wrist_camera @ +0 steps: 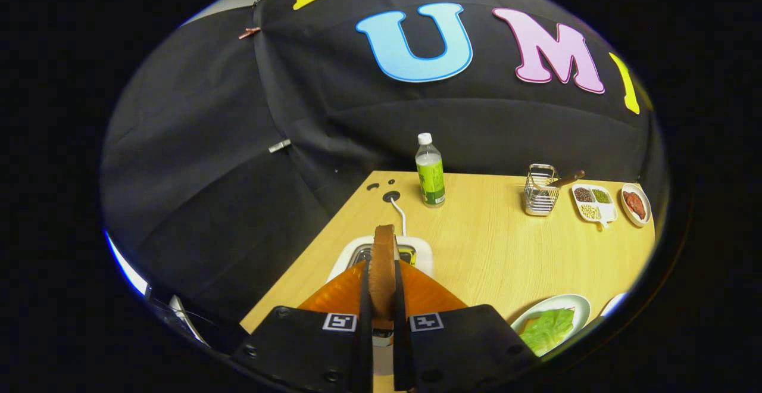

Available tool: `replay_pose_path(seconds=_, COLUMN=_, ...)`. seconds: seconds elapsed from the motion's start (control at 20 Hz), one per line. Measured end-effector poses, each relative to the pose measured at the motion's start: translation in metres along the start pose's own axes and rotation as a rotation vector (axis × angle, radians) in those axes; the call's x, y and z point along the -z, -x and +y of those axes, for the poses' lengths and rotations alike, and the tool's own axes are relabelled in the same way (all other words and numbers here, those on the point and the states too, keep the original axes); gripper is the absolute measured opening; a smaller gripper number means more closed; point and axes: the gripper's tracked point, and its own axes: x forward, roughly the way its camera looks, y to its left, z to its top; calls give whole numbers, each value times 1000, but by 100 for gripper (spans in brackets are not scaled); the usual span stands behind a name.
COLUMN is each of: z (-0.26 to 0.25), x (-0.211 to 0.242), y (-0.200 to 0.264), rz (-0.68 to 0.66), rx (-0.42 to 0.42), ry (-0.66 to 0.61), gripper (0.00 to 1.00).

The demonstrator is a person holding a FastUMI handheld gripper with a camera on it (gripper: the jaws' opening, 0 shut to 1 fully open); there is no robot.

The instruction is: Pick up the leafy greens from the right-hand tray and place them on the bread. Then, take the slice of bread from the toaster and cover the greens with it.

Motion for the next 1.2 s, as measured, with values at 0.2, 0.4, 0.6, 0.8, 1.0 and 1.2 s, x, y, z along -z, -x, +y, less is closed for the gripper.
replay_pose_path(seconds=0.2, z=-10, x=-44, y=38, rz=-86, rx=-26, ry=-20, gripper=17)
replay_pose_path(seconds=0.4, z=-40, x=-67, y=77, rz=-139, rx=-17, ry=-30, gripper=17)
replay_pose_path(seconds=0.6, z=-95, x=-64, y=109, rz=-153, rx=57, ry=-32, gripper=17)
replay_pose_path(seconds=0.8, z=-162, x=-30, y=126, rz=-124, rx=159, ry=-45, gripper=17)
replay_pose_path(seconds=1.0, z=-208, x=27, y=129, rz=-50, rx=226, ry=-106, gripper=17)
replay_pose_path(seconds=1.2, z=-219, x=66, y=119, rz=-9, rx=216, ry=-154, gripper=17)
